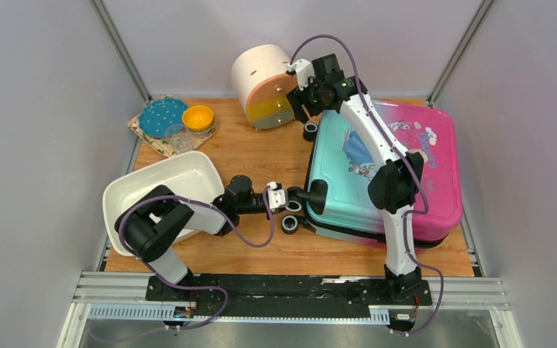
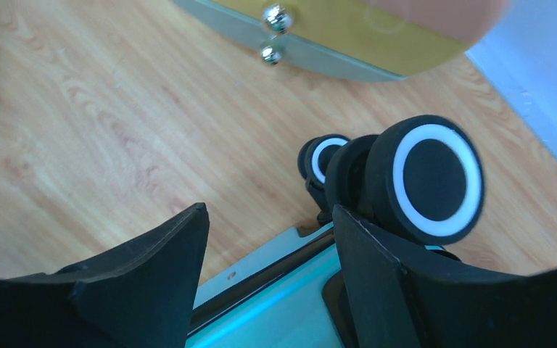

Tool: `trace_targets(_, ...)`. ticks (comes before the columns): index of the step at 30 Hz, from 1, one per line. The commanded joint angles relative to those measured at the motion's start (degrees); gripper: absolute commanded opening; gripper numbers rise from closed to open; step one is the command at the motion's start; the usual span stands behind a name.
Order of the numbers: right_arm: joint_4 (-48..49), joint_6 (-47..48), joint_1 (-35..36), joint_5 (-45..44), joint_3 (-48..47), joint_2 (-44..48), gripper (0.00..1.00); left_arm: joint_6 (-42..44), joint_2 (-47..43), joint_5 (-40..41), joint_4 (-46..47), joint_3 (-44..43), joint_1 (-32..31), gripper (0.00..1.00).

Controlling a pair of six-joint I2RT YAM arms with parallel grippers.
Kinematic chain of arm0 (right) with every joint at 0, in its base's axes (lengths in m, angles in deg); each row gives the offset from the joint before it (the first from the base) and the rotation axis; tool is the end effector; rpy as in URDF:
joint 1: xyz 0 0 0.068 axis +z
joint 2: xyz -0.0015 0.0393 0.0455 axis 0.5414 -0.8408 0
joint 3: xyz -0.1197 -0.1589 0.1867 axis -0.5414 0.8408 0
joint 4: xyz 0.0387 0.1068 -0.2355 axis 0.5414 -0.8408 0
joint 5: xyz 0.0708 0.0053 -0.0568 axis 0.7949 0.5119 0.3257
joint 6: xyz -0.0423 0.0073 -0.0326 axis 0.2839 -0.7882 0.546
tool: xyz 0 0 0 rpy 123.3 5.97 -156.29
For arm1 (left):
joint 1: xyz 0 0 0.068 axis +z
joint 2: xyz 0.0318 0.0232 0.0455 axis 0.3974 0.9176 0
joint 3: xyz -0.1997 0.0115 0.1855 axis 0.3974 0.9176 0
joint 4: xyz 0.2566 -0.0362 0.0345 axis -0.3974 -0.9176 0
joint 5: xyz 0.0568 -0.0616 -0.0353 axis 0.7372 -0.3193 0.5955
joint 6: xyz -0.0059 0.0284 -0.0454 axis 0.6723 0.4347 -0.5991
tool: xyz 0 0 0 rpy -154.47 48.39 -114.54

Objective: Open, take out, and arrange the luggage

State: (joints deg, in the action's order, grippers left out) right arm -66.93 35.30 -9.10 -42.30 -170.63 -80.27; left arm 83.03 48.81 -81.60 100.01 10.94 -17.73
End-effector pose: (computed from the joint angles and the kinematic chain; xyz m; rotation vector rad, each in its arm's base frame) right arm 0.4372 0.2001 0.3406 -0.9758 2.1880 0.2938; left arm 0.2035 -0.2082 0.1555 1.3336 1.2582 -0.8823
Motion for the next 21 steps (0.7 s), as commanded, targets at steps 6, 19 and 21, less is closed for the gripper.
trace_targets(6, 14.73, 1.11, -4.25, -7.78, -4.41, 3.19, 0.75, 1.39, -1.6, -0.95, -0.35, 1.69, 0.19, 0.0)
trace_targets(19, 27.37, 9.87, -6.19, -32.1, -5.38, -2.96, 0.76, 1.04, -2.39, -1.04, 0.09, 2.57, 0.19, 0.0)
trace_targets(21, 31.06, 11.82, -6.81, -34.39, -3.36, -4.01, 0.76, 1.04, -2.66, -0.95, 0.09, 2.65, 0.19, 0.0)
